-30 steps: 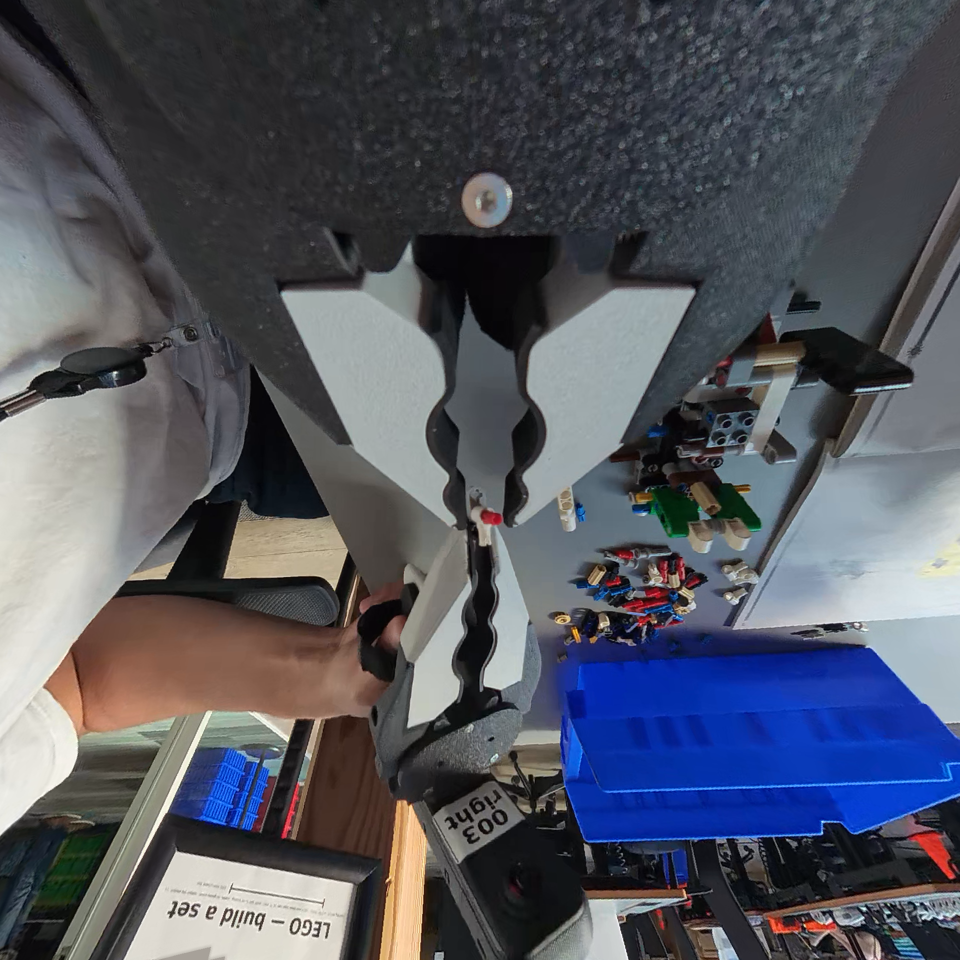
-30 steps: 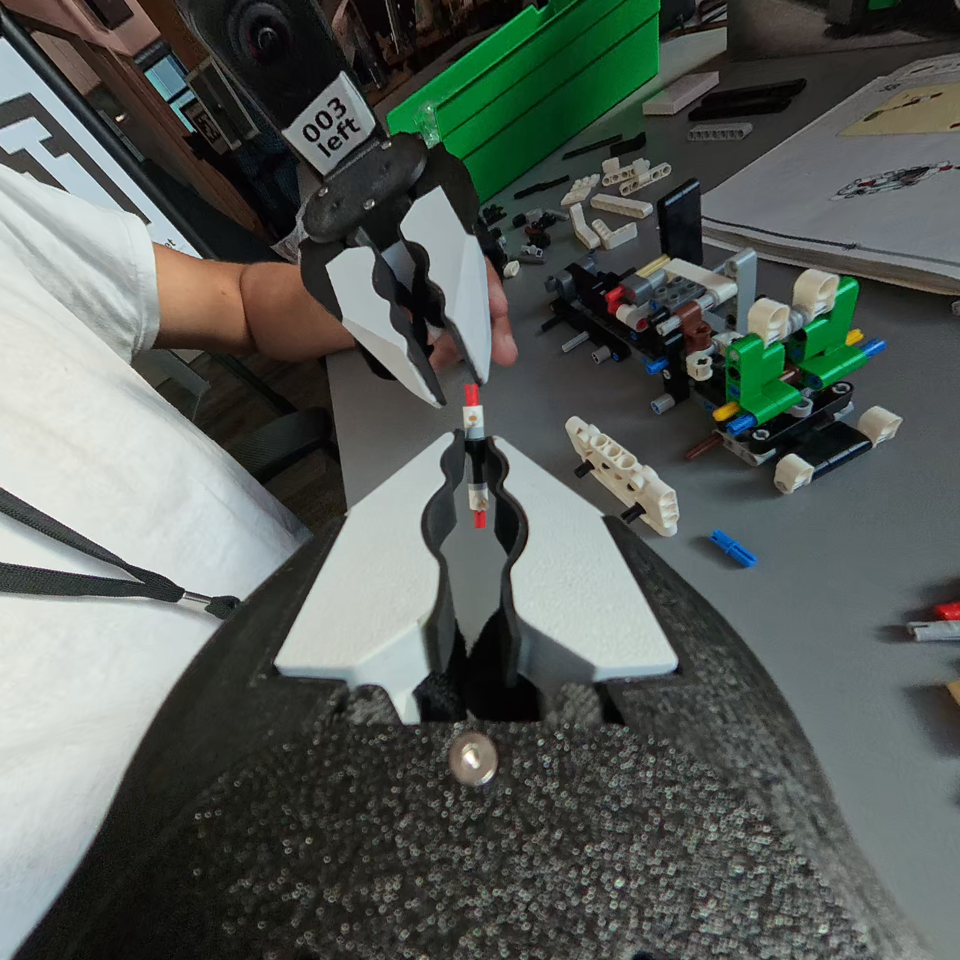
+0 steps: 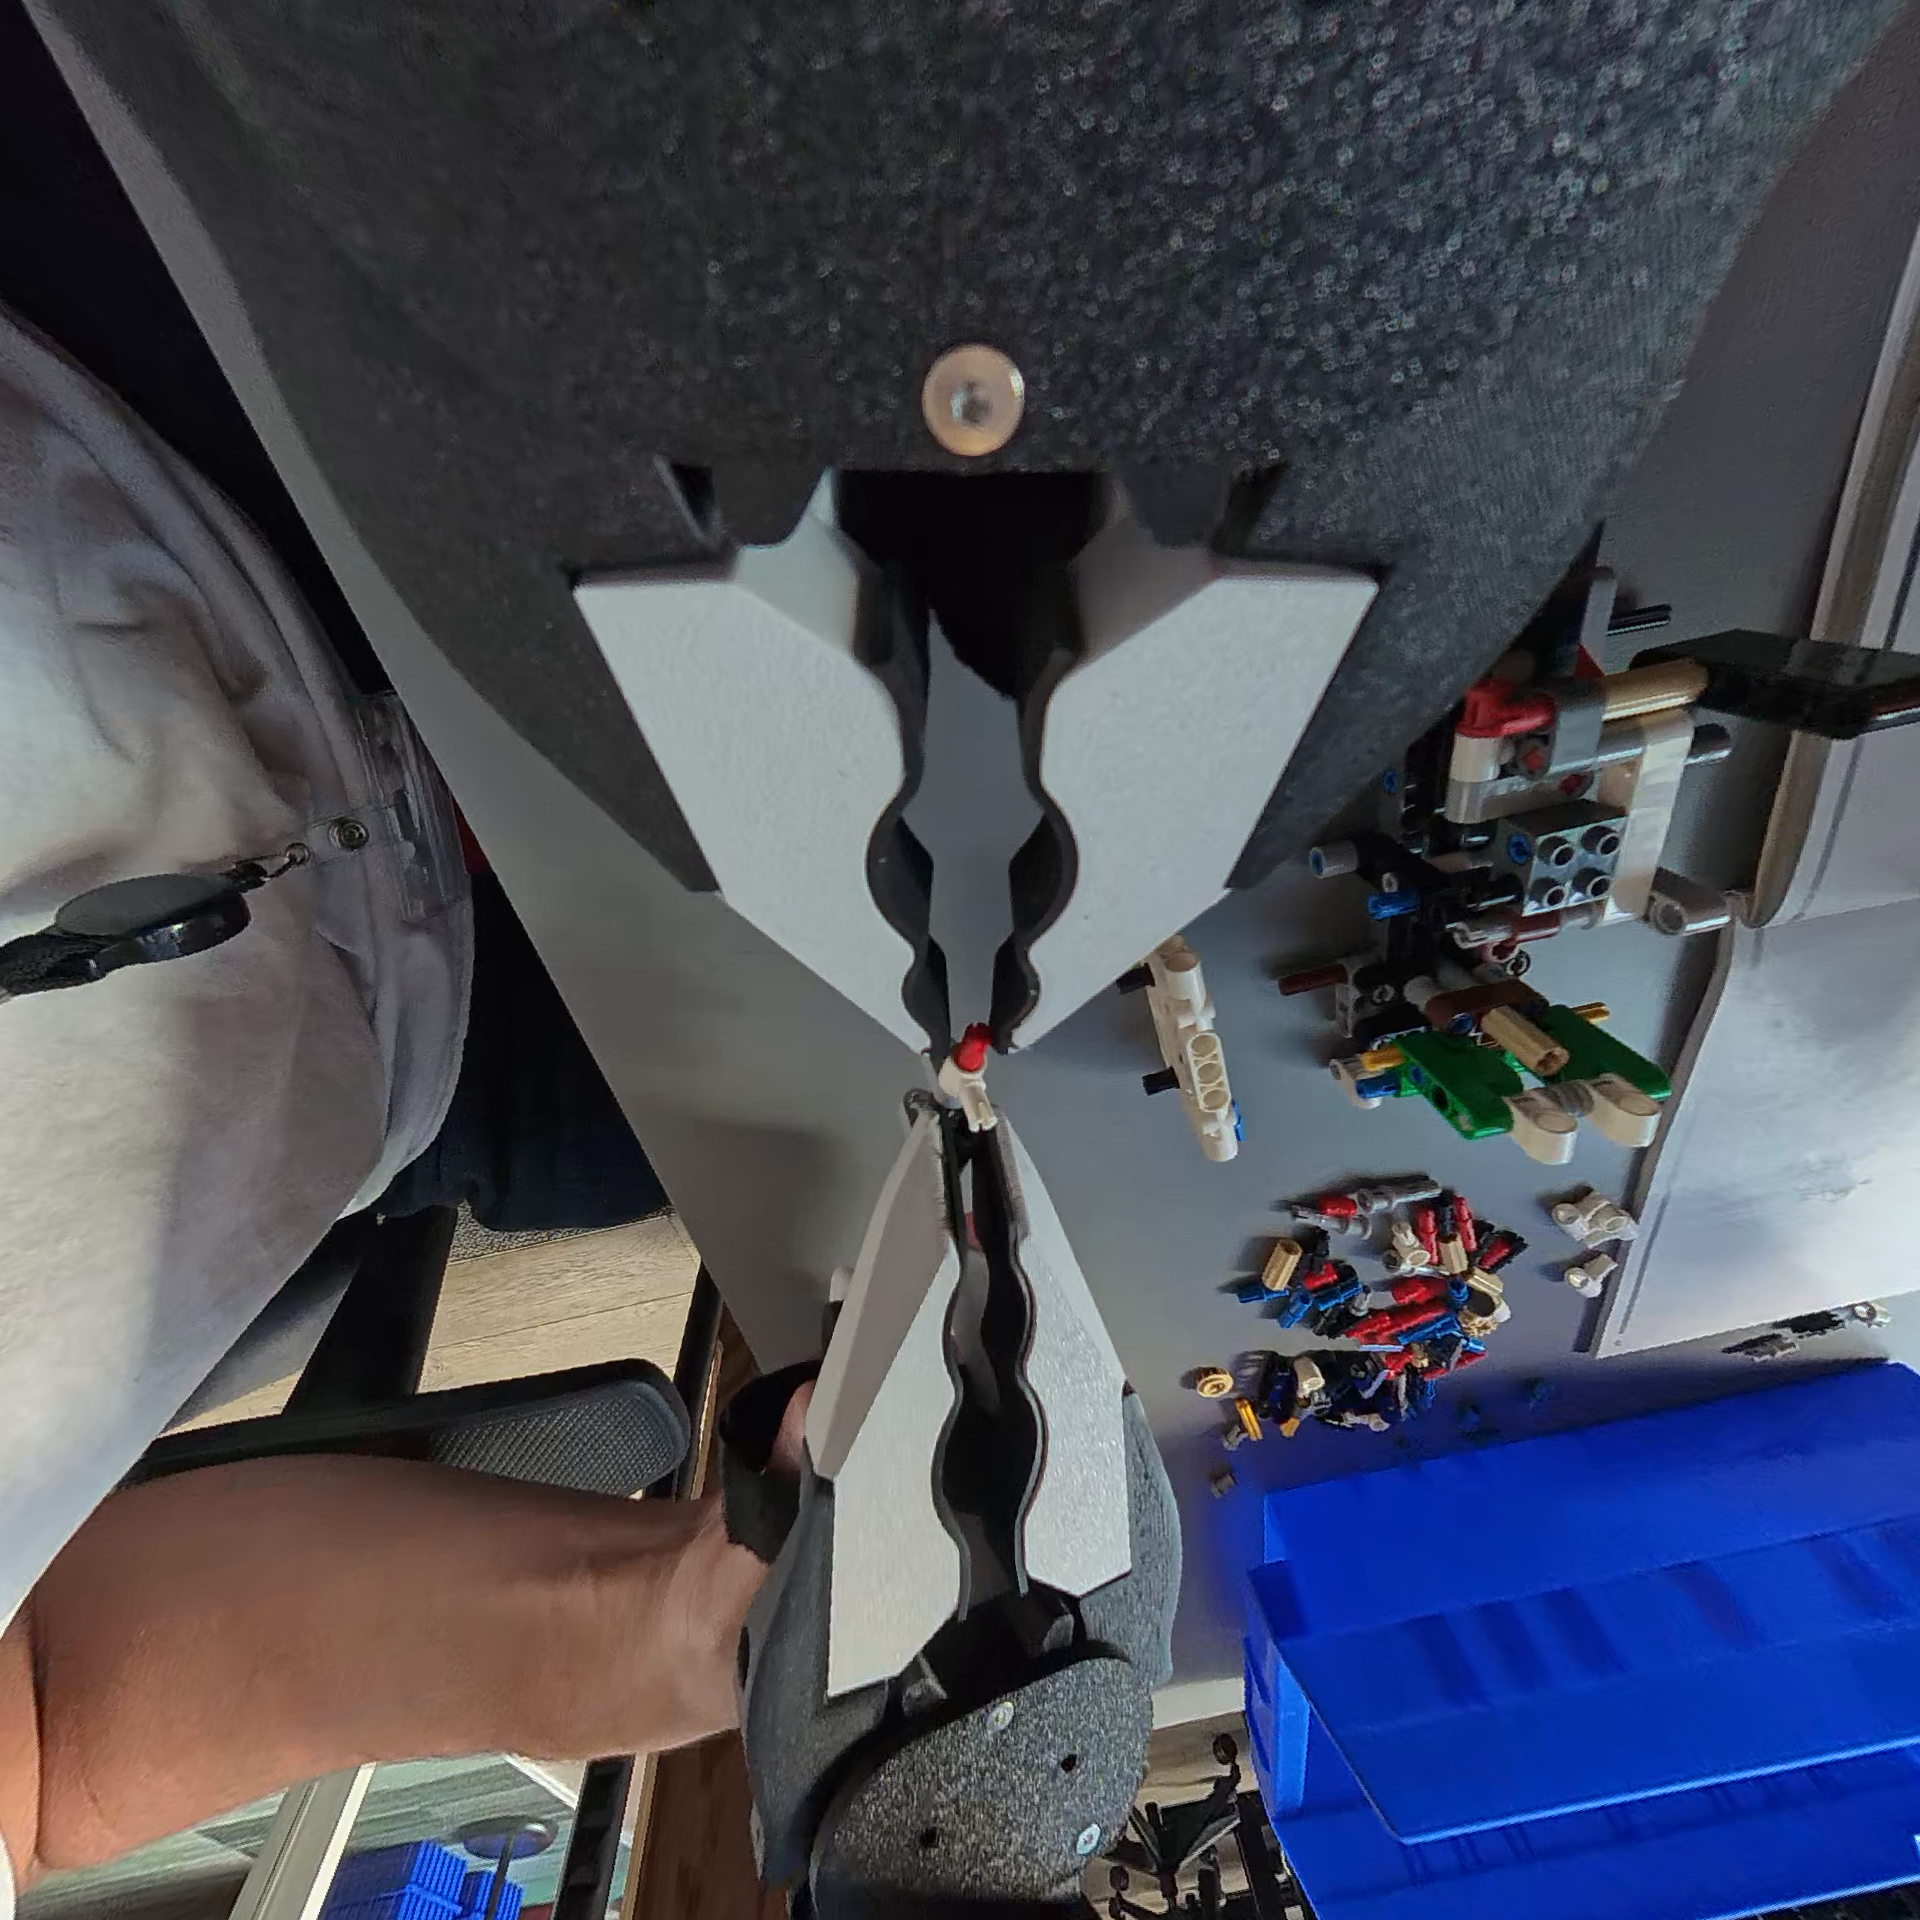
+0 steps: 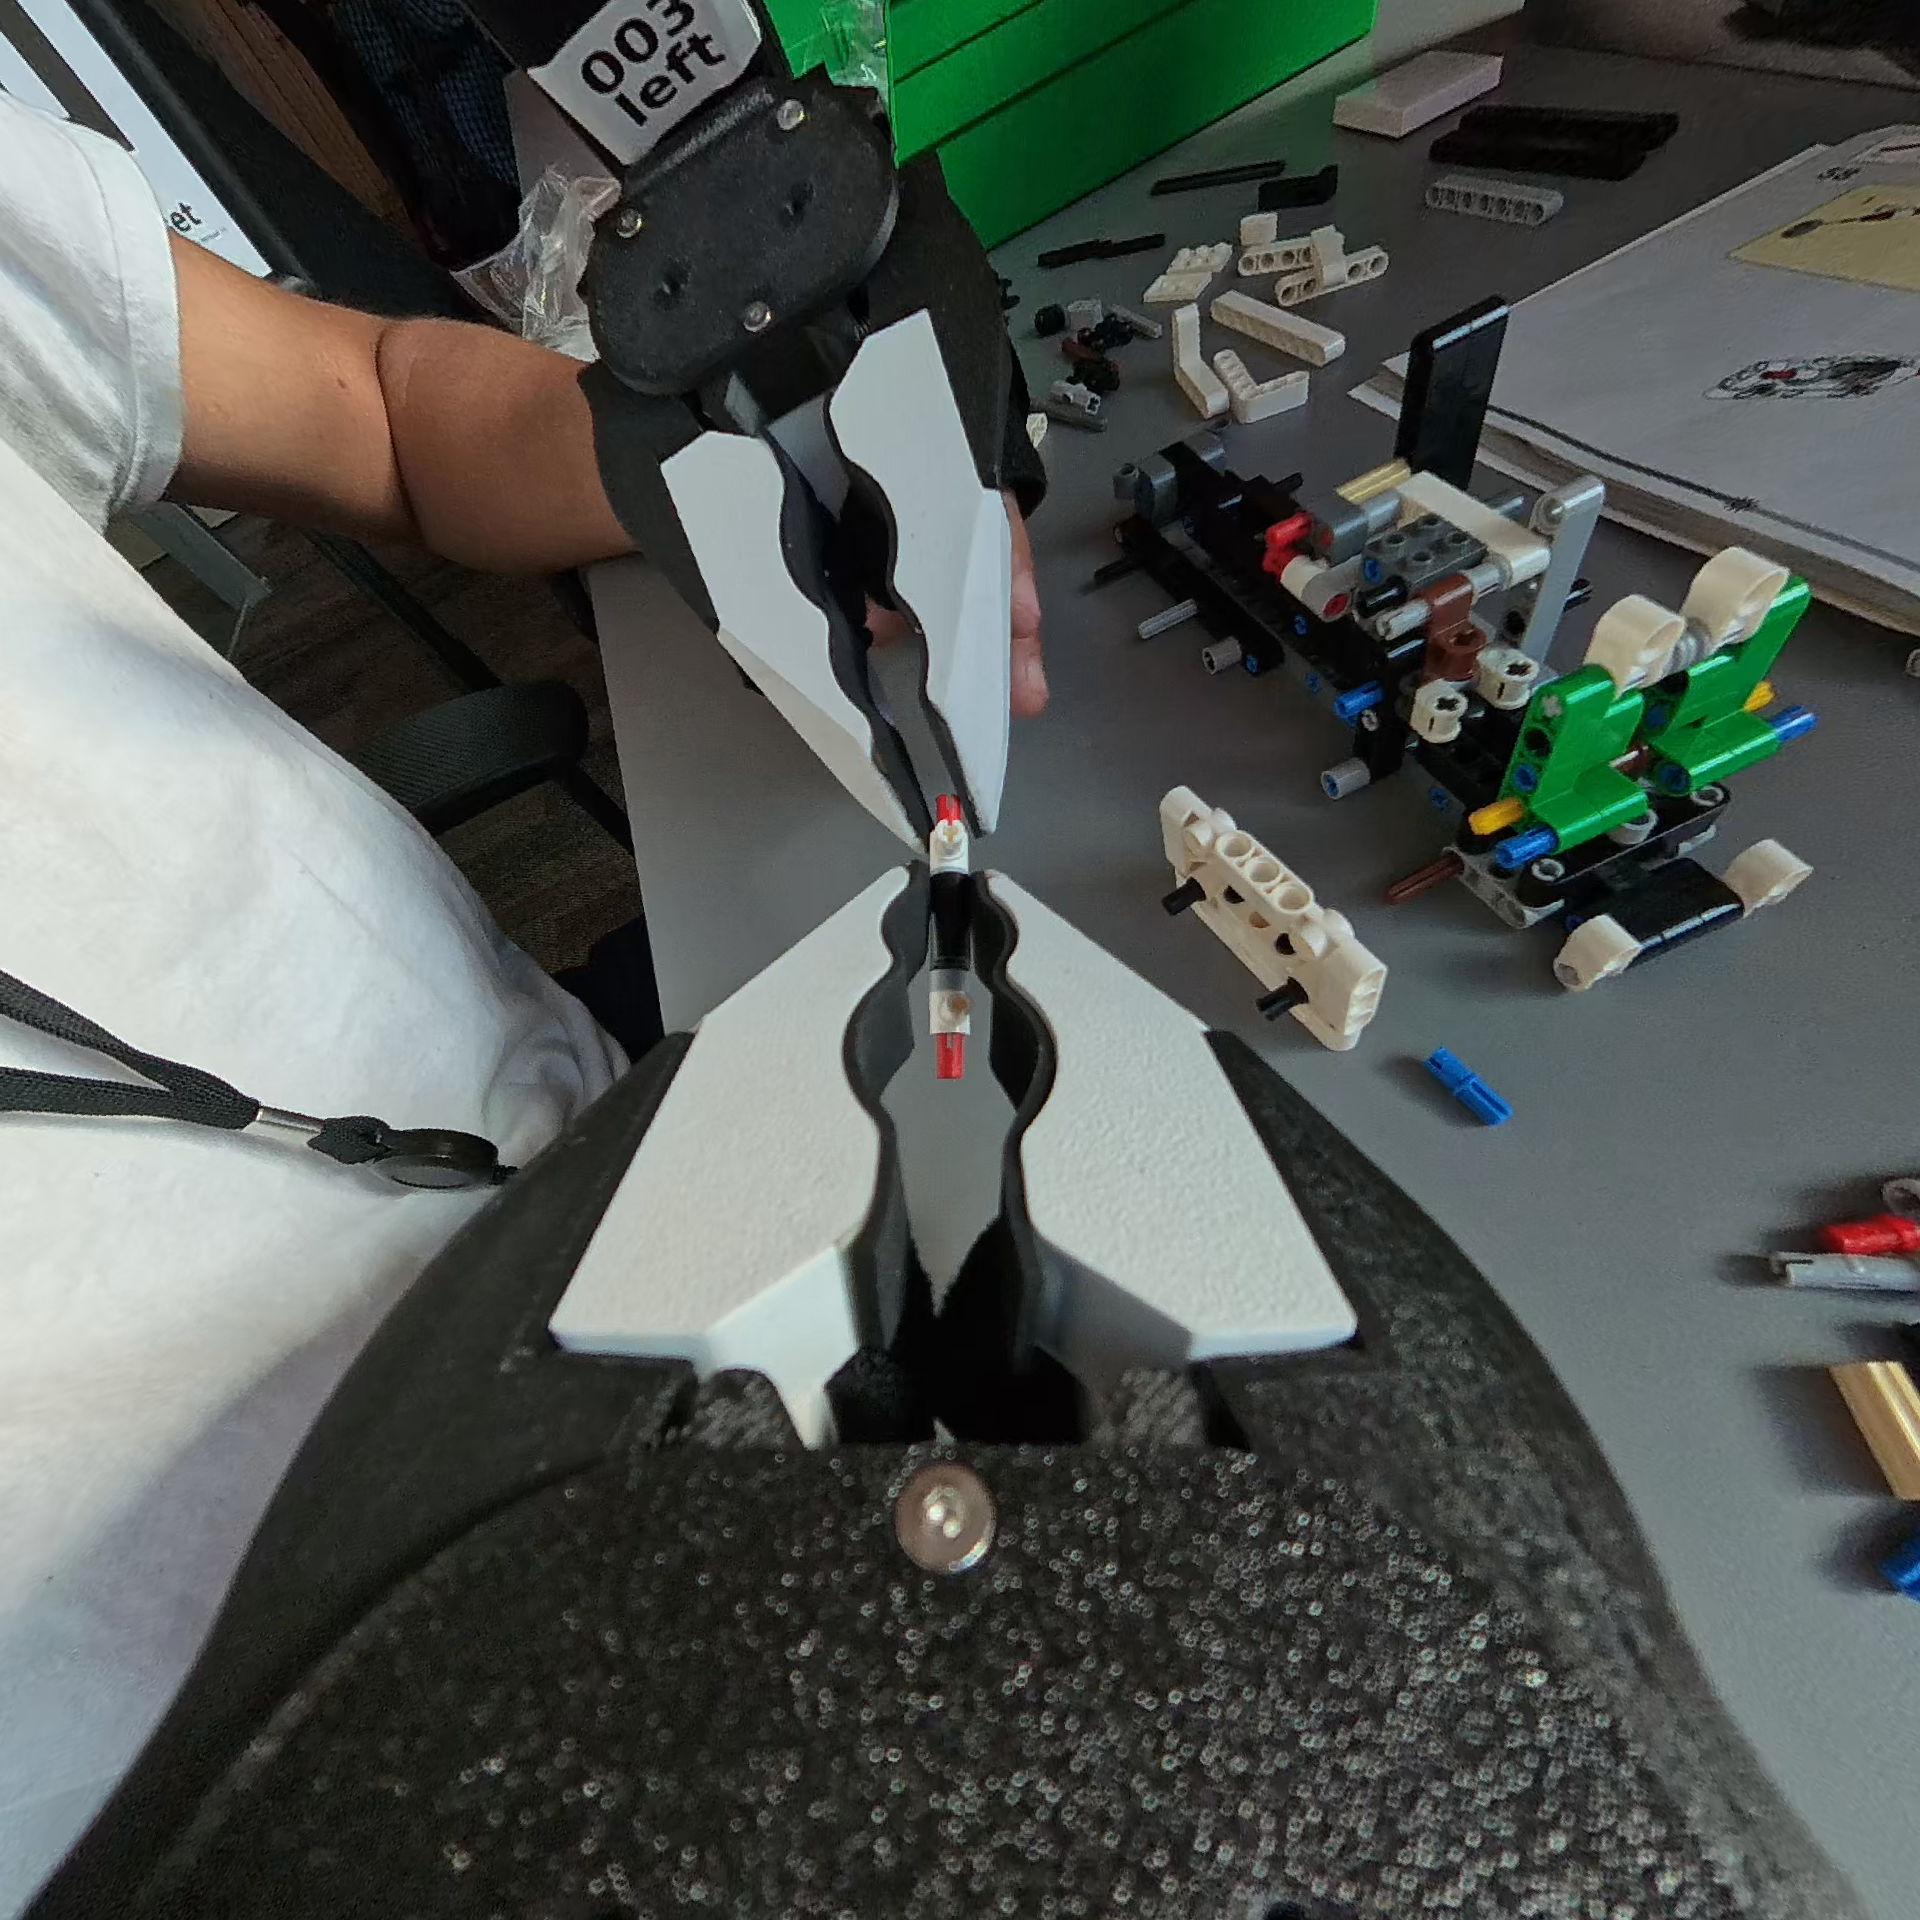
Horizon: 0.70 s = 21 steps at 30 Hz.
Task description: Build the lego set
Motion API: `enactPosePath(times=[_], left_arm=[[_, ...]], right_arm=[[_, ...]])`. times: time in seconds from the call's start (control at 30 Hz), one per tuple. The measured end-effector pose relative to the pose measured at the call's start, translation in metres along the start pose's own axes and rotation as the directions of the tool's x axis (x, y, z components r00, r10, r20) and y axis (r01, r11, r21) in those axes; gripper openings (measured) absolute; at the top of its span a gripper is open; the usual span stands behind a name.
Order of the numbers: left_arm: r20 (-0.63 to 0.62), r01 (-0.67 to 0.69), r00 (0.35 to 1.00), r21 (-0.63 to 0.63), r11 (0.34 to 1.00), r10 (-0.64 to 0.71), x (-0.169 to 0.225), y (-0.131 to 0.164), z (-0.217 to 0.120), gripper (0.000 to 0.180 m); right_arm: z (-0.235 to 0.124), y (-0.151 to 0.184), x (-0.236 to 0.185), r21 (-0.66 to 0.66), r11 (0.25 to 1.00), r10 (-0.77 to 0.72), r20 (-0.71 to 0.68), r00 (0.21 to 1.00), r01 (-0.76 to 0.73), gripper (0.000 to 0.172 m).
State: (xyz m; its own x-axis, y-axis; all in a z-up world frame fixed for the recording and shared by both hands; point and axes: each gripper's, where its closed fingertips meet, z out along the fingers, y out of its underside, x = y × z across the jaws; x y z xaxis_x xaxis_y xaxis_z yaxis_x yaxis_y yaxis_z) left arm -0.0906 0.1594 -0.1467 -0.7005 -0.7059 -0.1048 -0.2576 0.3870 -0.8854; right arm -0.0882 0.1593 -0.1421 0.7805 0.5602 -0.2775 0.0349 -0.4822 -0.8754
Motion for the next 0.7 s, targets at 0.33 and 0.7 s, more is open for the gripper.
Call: enactPosePath(times=[0.33, 0.7], left_arm=[[0.036, -0.047, 0.998, -0.021, 0.999, 0.048, 0.000, 0.003, 0.002, 0.002], [0.139, -0.113, 0.984, -0.007, 0.994, 0.113, -0.013, -0.001, -0.003, 0.001]], right_arm=[[0.001, 0.002, 0.007, -0.023, 1.000, -0.008, -0.048, 0.999, 0.007, 0.008], [-0.014, -0.010, 0.022, 0.045, 0.999, 0.020, -0.130, 0.991, -0.014, 0.012]])
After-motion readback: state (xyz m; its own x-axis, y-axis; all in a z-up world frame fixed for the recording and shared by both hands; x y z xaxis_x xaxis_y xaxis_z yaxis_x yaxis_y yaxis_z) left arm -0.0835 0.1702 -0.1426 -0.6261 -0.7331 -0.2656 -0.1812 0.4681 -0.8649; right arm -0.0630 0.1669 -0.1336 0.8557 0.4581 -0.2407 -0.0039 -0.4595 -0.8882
